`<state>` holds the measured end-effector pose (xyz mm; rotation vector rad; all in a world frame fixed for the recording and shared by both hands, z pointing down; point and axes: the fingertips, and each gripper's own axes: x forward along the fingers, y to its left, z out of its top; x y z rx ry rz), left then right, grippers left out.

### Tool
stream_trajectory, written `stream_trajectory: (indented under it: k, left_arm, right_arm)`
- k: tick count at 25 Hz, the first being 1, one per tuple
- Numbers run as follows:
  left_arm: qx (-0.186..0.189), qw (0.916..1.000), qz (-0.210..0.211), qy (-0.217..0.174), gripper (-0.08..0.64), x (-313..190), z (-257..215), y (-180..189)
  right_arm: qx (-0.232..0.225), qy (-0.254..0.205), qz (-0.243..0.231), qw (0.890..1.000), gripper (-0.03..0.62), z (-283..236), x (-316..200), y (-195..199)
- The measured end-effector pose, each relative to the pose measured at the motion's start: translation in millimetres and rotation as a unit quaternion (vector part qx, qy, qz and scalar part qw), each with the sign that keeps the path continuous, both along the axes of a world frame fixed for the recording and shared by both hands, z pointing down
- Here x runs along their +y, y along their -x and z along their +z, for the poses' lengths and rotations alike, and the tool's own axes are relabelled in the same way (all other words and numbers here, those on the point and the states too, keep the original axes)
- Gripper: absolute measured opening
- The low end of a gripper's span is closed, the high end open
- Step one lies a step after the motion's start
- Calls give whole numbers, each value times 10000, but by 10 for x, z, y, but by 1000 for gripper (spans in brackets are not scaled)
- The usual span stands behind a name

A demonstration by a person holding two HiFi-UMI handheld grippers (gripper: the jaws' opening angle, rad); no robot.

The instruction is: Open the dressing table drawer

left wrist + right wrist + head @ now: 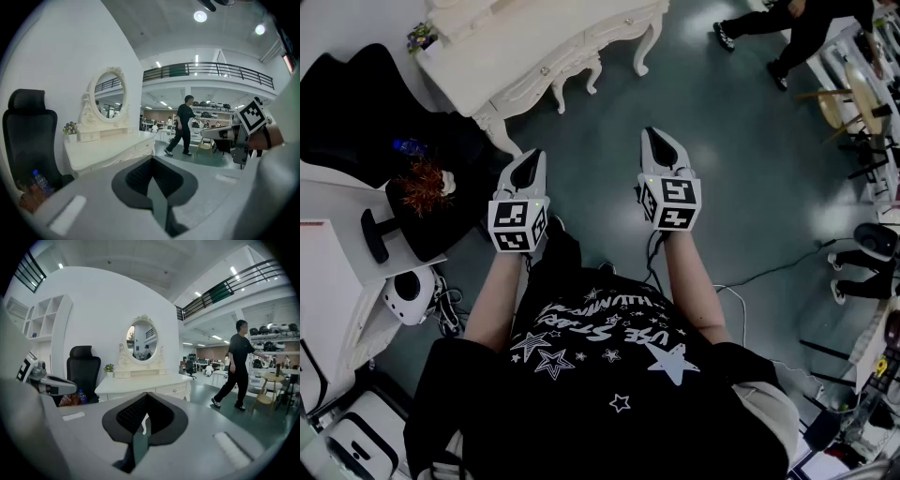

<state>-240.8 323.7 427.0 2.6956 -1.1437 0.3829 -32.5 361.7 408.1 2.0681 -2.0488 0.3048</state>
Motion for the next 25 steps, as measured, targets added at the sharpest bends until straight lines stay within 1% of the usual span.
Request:
stream_trajectory:
  k: [5,8,14,19,25]
  left_arm:
    - [15,10000,-60,-22,0,486,-40,101]
    - [53,9999,-154,-6,0,671,-62,169]
    - [159,9995,-260,-35,0,885,-151,200]
    - [210,9993,-310,32,0,1079,-96,180]
    - [209,9989,-423,22,0,1118,-109,162]
  right_arm:
    - [-95,-20,-33,9999,28,2,461,38]
    - [-79,-50,-62,9999,28,-36,648,65]
    - [-25,-114,-157,9998,28,-152,904,108]
    - [-21,-127,-298,9995,28,-111,1092,131]
    - [-97,-62,-508,9986,29,-29,1122,154]
